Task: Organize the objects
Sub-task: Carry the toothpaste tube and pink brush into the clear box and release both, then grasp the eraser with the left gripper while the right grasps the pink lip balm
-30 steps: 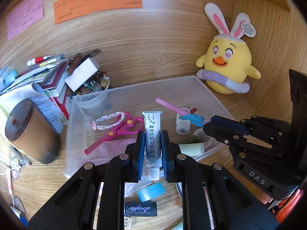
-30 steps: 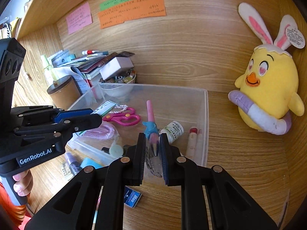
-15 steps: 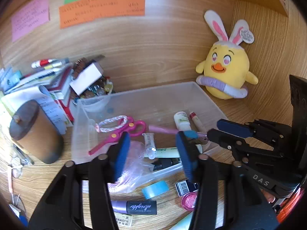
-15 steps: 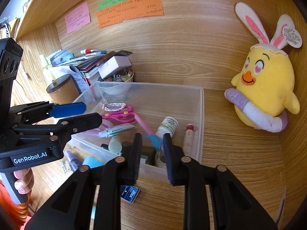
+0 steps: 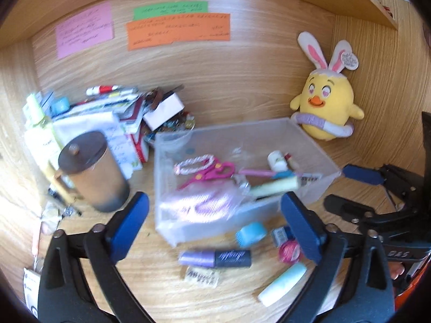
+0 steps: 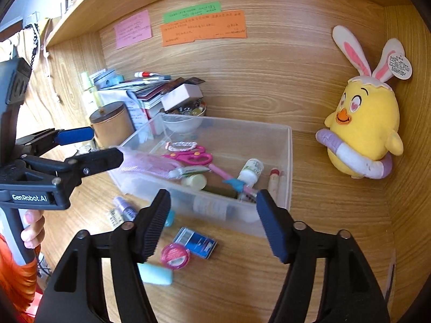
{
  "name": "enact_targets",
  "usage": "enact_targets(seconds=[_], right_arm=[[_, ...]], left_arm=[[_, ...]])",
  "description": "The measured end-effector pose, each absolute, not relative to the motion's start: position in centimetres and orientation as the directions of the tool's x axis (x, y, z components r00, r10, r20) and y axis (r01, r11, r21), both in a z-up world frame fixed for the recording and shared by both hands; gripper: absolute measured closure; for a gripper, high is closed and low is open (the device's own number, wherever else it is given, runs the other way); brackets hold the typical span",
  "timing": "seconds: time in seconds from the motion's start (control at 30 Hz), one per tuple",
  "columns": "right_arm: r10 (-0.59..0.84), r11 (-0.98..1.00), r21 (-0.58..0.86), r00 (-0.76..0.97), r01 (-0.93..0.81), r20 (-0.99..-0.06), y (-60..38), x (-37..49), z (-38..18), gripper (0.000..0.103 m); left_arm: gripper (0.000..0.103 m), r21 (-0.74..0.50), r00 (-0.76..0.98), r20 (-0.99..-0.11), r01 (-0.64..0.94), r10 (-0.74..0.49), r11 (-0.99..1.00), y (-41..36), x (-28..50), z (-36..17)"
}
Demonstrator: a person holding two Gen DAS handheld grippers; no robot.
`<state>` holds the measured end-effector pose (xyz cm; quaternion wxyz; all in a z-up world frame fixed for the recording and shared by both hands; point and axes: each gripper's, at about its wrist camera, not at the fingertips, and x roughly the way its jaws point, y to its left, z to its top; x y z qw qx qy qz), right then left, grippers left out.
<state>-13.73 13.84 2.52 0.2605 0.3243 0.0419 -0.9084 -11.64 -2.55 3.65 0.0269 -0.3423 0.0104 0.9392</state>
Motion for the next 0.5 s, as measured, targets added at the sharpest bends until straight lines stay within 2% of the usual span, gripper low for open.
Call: enact_targets(seconds=[0.23,0.5], right_arm=[[-0.457,-0.845,0.093,-0.621,0.526,-0.636,12.8,-11.8,1.0,0.032],[-0.447,-0.844,0.129,-0.55,0.52,-0.706,11.3,-11.6,-2.4,0.032]], left_arm=[[0.003,0.016,-0.7,-0.714,-0.041,0.017,-0.999,-4.3,-9.9,0.5],[0.003,-0.008,-0.609,-0.793,-0.03,0.025,-1.0,-5.9,-9.2,-3.7]])
